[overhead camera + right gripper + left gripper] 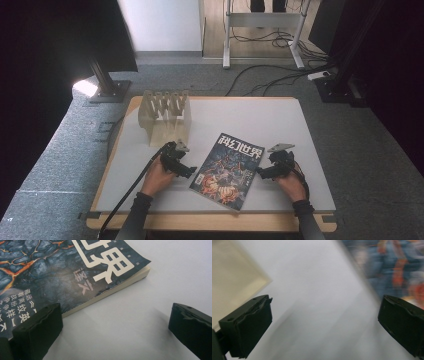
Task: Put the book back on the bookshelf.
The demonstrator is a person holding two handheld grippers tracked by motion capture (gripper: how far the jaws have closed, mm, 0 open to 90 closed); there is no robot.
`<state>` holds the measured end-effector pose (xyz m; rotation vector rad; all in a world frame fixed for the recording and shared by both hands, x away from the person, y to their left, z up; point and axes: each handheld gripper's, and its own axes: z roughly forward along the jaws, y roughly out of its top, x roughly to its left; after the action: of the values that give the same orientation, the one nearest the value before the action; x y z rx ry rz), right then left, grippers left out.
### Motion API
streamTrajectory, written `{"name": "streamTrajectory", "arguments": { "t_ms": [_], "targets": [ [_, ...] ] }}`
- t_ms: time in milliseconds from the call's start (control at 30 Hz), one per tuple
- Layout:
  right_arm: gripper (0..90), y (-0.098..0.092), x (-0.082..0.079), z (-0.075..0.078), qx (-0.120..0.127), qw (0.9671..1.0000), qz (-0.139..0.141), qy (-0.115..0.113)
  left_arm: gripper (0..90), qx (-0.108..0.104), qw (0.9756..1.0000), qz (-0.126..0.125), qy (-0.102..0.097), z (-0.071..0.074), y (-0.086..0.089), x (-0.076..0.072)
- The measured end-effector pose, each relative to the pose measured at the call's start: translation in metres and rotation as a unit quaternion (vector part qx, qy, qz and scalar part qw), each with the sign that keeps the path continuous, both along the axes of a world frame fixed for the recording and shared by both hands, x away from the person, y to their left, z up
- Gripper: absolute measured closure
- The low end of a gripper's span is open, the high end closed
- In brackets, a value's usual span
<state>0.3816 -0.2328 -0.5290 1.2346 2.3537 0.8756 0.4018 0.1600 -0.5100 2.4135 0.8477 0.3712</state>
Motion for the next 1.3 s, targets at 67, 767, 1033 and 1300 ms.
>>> {"name": "streamTrajectory", "arguments": {
  "t_ms": [67, 767, 1033, 1300],
  "targets": [
    [0.0, 0.000, 0.001, 0.000, 0.002, 1.0000, -0.001, 0.001, 0.0, 0.005, 0.9999, -0.003, 0.015, -0.008, -0.002, 0.003],
    [0.0, 0.010, 0.039, 0.002, -0.013, 0.9995, -0.027, 0.003, 0.0, -0.028, 0.9985, -0.047, -0.009, -0.014, -0.026, -0.052],
    [0.0, 0.026, 0.065, 0.003, -0.026, 0.9990, -0.037, 0.001, 0.0, -0.051, 0.9943, -0.093, 0.010, -0.018, -0.048, -0.072],
    [1.3, 0.020, 0.062, 0.009, -0.020, 0.9995, -0.023, 0.003, 0.0, -0.041, 0.9967, -0.071, -0.004, -0.012, -0.037, -0.057]
  ]
}}
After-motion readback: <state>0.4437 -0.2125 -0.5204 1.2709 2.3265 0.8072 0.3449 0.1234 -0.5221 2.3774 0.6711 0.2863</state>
